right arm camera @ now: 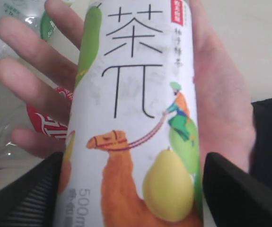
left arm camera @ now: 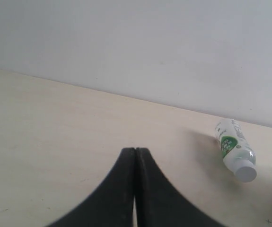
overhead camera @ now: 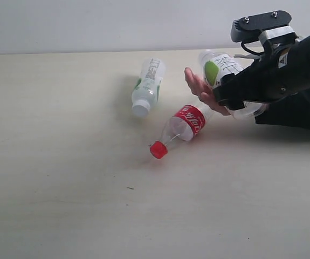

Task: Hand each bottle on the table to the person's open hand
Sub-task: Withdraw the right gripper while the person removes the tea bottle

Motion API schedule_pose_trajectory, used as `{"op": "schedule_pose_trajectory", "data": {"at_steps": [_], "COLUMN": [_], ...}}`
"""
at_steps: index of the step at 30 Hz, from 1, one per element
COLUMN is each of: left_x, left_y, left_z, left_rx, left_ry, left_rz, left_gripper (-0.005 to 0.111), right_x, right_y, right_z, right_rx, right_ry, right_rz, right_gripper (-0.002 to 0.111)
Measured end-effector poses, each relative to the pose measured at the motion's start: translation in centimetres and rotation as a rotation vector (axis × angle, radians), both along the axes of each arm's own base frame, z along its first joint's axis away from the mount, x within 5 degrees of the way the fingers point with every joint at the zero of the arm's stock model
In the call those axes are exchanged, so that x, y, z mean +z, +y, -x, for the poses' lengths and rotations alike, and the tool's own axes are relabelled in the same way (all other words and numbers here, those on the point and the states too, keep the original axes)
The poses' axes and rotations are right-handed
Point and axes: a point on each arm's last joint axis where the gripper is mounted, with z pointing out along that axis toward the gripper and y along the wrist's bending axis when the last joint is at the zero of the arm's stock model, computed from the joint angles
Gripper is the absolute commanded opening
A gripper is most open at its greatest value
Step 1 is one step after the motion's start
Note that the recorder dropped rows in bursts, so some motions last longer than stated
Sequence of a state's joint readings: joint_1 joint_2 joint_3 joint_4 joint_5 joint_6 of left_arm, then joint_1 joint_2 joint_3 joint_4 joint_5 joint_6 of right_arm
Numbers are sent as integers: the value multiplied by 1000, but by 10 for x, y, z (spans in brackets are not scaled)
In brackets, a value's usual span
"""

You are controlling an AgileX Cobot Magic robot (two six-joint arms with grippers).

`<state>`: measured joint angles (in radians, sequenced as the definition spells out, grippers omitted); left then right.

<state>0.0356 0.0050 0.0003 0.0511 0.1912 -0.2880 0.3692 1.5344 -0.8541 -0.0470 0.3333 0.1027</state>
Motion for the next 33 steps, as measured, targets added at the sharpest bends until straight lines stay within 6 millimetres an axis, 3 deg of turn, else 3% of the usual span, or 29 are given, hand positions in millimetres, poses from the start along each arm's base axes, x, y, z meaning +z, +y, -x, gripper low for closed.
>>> {"op": "schedule_pose_trajectory", "data": {"at_steps": [5,12,14,18,20,21,27,33], "left_x": [0,0,0,0,0,0,0,0], "left_y": [0,0,0,0,0,0,0,0], "left_z": [0,0,0,0,0,0,0,0], "left_rx": [0,0,0,0,0,0,0,0], "left_ry": [0,0,0,0,0,0,0,0], "left_rz": [0,0,0,0,0,0,0,0], "left_gripper": [0,0,0,0,0,0,0,0], "right_x": [20,63,75,88,88,88,74,52], "right_y": [-3,-12,-16,-27,-33,-37,-62,-74], "right_z": [6,30,40,69,89,101,166,199], "right_rx": [2,3,2,-8,-12,-12,-42,-97], "right_ry": [-63,-167,-176,-188,-208,-234,-465,-593], "right_rz": [-22,-57,-58,-82,-116,-134,-285,-445], "right_gripper": [75,71,58,20,3,0,0,0]}}
